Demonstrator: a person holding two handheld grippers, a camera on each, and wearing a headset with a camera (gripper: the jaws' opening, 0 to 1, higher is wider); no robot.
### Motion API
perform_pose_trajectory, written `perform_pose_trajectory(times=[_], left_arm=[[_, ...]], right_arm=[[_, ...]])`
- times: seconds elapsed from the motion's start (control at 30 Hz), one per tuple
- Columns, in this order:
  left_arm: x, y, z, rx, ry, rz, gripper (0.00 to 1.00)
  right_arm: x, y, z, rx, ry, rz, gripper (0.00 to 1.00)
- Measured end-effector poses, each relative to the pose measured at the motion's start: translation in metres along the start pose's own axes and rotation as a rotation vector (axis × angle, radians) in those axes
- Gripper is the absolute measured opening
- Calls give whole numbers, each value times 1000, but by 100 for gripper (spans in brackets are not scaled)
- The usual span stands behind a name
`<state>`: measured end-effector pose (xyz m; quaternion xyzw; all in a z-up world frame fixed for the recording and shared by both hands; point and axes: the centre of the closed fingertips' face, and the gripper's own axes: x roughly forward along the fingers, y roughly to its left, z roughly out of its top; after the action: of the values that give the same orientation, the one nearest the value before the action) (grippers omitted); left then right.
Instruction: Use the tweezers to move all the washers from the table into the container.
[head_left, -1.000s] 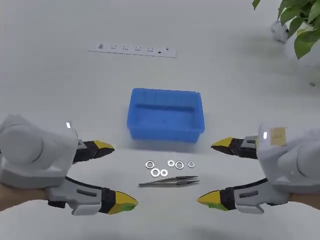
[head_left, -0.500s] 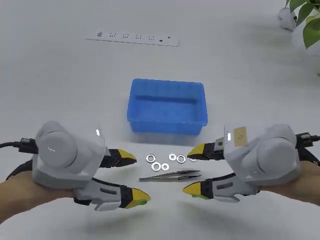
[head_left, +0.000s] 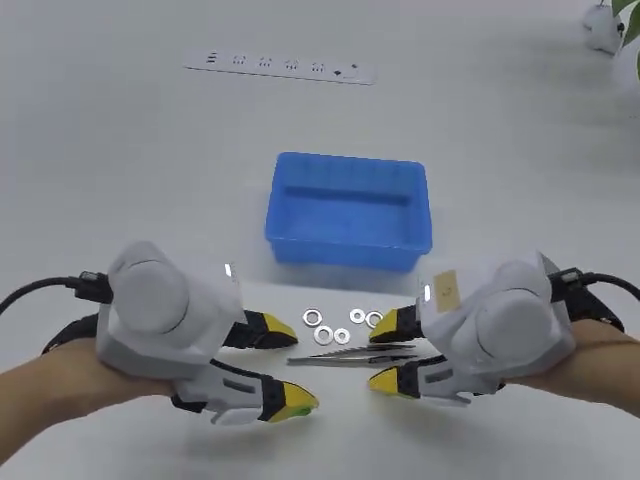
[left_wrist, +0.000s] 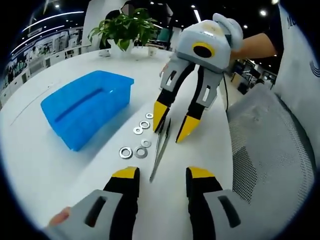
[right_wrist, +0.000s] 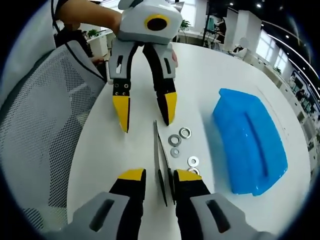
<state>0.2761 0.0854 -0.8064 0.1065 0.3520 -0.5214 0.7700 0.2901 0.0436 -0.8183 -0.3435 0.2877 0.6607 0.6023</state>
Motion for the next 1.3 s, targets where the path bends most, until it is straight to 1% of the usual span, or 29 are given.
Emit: perform_pose_trajectory(times=[0.03, 0.1, 0.13, 0.17, 0.2, 0.3, 0.37, 0.47, 0.53, 0.63, 0.67, 0.7, 0.83, 0.87, 0.93, 0.97, 1.13, 1.17, 1.2, 1.23, 1.27, 1.3], left_arm=[[0, 1, 0, 1, 0, 2, 40], [1, 3, 1, -9, -2, 0, 38], [1, 3, 1, -9, -2, -1, 38], [2, 3, 2, -5, 0, -3, 37], [2, 3, 2, -4, 2, -6, 36], [4, 2, 2, 6, 9, -14, 35], [5, 1, 3, 8, 8, -22, 33], [8, 1, 4, 12, 9, -22, 28], [9, 1, 6, 19, 6, -22, 27], [12, 0, 9, 12, 4, -25, 26], [12, 1, 9, 23, 12, -22, 25], [12, 2, 8, 36, 22, -18, 24], [13, 4, 7, 85, 45, 6, 19], [13, 5, 7, 86, 49, 11, 17], [13, 8, 6, 106, 59, 21, 13], [14, 9, 7, 108, 62, 22, 13], [13, 10, 5, 153, 91, 37, 9], [13, 10, 4, 152, 96, 36, 9], [12, 10, 4, 88, 90, 37, 9], [12, 9, 5, 42, 80, 33, 9], [11, 10, 4, 56, 79, 34, 9], [10, 9, 3, 84, 83, 37, 9]], right_arm=[[0, 0, -1, -19, 12, 5, 22], [1, -1, 0, -21, 11, 12, 19], [1, -2, 0, -29, 19, 13, 17], [1, -5, -2, -38, 30, 7, 12], [1, -4, -1, -50, 27, 15, 11], [0, -5, -1, -55, 28, 25, 10], [1, -5, 0, -54, 37, 20, 9], [1, -4, 1, -80, 45, 18, 8], [1, -3, 0, -92, 34, 20, 7], [1, -2, 2, -77, -16, 18, 7], [0, -3, 1, -65, -20, 7, 7], [0, -2, 1, -69, -21, 6, 7], [-2, -2, 7, -71, -56, -2, 6], [-2, -3, 10, -63, -67, -6, 6], [-2, -3, 11, -72, -64, -8, 6], [-2, -3, 12, -68, -64, -6, 6], [-6, -4, 16, -76, -75, -18, 7], [-7, -4, 16, -78, -77, -21, 7], [-7, -4, 17, -79, -79, -22, 7], [-7, -3, 17, -83, -78, -24, 7], [-7, -3, 18, -92, -80, -27, 7], [-7, -3, 19, -91, -84, -28, 7]])
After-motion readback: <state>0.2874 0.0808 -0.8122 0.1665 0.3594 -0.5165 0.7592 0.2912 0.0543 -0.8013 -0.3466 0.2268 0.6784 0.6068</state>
